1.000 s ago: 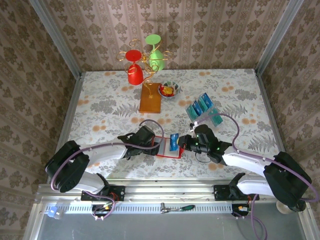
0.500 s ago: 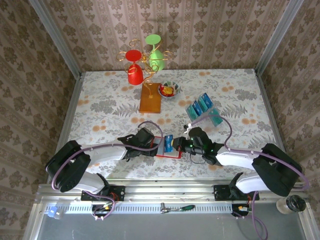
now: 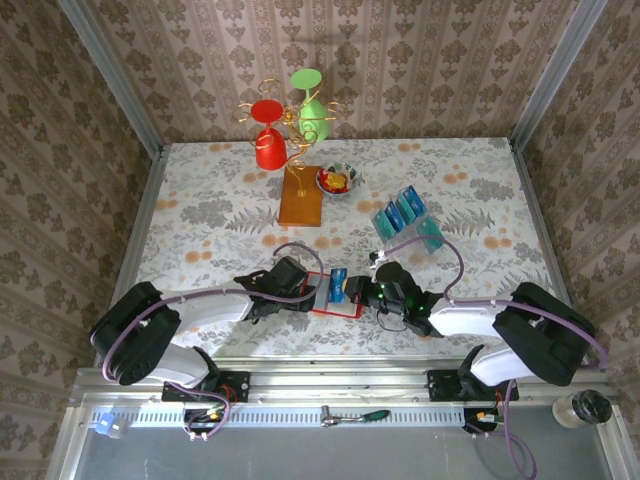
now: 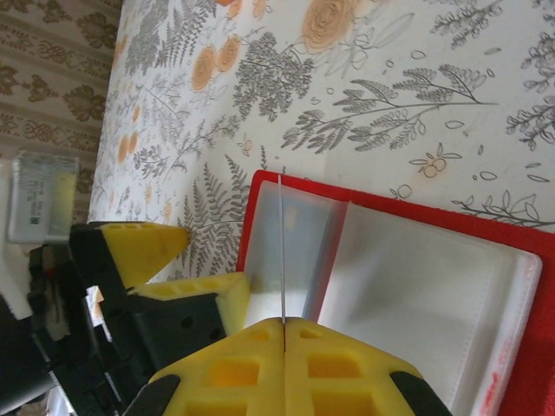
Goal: Put the credit cards into the card holder
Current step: Insert the credit card into the card slot.
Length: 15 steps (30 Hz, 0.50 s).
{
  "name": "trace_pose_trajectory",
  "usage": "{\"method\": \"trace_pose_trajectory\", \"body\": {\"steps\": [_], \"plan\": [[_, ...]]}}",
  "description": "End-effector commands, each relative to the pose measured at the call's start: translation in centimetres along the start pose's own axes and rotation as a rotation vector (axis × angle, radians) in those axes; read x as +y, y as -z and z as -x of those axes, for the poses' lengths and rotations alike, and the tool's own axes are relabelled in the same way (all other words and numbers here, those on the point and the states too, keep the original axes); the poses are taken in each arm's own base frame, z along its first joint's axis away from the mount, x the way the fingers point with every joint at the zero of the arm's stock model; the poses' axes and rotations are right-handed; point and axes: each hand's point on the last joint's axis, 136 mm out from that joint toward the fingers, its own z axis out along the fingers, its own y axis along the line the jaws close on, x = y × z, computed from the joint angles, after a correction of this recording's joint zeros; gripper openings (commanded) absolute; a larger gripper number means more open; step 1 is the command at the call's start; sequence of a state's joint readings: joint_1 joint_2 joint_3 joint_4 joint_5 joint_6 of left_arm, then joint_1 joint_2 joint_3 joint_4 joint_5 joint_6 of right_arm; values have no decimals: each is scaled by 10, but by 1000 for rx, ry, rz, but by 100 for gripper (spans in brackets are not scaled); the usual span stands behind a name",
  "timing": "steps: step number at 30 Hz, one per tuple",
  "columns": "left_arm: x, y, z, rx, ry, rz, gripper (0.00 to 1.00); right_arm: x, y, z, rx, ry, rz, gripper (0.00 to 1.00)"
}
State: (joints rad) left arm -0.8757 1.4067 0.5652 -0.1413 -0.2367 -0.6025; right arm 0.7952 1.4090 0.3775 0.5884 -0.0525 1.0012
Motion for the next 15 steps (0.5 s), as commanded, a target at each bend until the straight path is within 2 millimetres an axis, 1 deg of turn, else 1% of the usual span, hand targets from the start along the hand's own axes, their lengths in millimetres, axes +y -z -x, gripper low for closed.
{"method": "trace_pose_trajectory", "body": {"steps": [1, 15], "plan": [[19, -2, -26, 69, 22, 67, 100, -4, -3, 4, -46, -18, -13, 0], [29, 2, -44, 77, 60, 97, 100, -9, -10, 0, -56, -57, -16, 0]]}}
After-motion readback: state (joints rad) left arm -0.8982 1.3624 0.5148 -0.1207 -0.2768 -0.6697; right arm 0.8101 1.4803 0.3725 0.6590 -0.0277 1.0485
